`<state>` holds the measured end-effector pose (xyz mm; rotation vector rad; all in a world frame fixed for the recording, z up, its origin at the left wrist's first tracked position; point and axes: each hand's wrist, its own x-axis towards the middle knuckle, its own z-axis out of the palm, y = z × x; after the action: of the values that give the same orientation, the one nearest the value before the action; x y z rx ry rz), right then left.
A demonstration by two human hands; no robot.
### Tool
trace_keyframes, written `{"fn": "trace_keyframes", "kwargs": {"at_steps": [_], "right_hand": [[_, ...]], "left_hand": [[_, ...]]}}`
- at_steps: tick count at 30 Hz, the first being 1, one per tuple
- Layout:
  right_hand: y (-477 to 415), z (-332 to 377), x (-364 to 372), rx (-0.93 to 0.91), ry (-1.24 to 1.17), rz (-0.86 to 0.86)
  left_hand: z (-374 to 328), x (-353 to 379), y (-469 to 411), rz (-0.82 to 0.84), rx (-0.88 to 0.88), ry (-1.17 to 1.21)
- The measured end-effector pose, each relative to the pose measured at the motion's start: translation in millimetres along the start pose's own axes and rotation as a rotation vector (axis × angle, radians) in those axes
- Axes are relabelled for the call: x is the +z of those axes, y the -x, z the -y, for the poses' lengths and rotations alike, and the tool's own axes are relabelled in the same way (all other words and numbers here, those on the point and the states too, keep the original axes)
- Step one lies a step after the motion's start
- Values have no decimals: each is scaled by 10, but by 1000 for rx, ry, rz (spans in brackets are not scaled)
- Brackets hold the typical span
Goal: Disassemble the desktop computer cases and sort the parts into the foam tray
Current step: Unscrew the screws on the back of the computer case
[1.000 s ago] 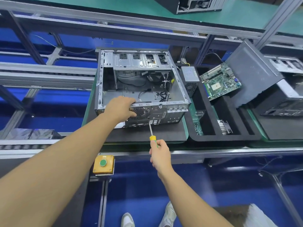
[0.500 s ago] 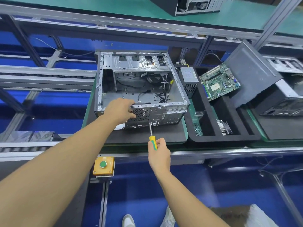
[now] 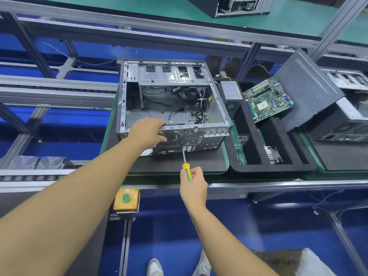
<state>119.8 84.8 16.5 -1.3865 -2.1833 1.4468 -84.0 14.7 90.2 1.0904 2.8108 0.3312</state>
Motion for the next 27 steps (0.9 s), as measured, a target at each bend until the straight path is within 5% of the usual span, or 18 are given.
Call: {"fn": "trace_keyframes", "kwargs": {"at_steps": [27], "right_hand": [[55,32,93,18,-67,1]], "left_hand": [[40,48,-45,5,5,-26]]}}
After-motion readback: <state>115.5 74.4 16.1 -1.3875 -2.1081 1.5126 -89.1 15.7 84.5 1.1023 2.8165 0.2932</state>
